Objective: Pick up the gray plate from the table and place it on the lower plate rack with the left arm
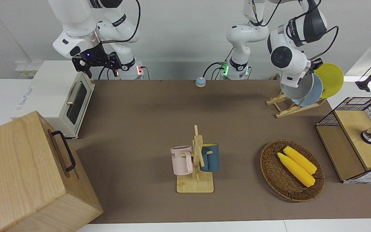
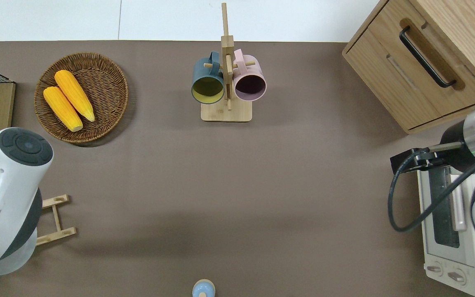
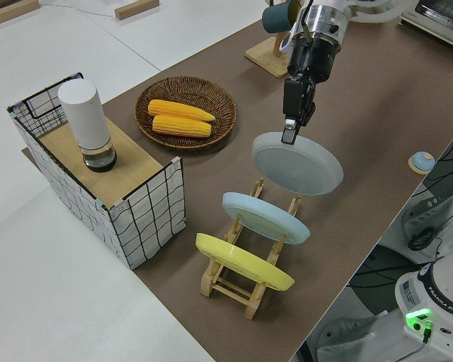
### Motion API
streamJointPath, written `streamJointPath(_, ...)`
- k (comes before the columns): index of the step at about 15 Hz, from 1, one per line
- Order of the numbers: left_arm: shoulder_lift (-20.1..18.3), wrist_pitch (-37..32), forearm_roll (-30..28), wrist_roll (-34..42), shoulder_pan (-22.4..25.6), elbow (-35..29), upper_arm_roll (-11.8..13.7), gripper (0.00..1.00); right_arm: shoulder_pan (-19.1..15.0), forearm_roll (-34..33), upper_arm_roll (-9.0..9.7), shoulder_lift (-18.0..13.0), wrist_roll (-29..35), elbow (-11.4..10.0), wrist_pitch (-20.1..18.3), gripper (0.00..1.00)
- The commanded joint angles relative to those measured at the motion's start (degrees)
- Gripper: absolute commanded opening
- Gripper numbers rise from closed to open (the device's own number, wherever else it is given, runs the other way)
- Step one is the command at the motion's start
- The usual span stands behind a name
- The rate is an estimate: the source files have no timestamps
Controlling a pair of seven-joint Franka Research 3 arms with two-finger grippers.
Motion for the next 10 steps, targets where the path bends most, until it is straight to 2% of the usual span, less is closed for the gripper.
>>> streamJointPath(1,-0.55,5.32,-1.69,-2.75,0.16,-3.75,0.23,0.00,-1.32,-0.37,1.21,-0.12,0.68,0.41,-0.62,0.983)
streamJointPath(5,2.52,8.76,-3.45,-5.29,0.16,-4.62,0.32,0.00,-1.32,-0.37,1.21,-0.12,0.68,0.41,-0.62,0.983)
streamJointPath(10,2.27,11.05,-3.36,-7.23,0.68,-7.09,0.41,0.00,-1.32,-0.37,1.21,-0.12,0.68,0.41,-0.62,0.983)
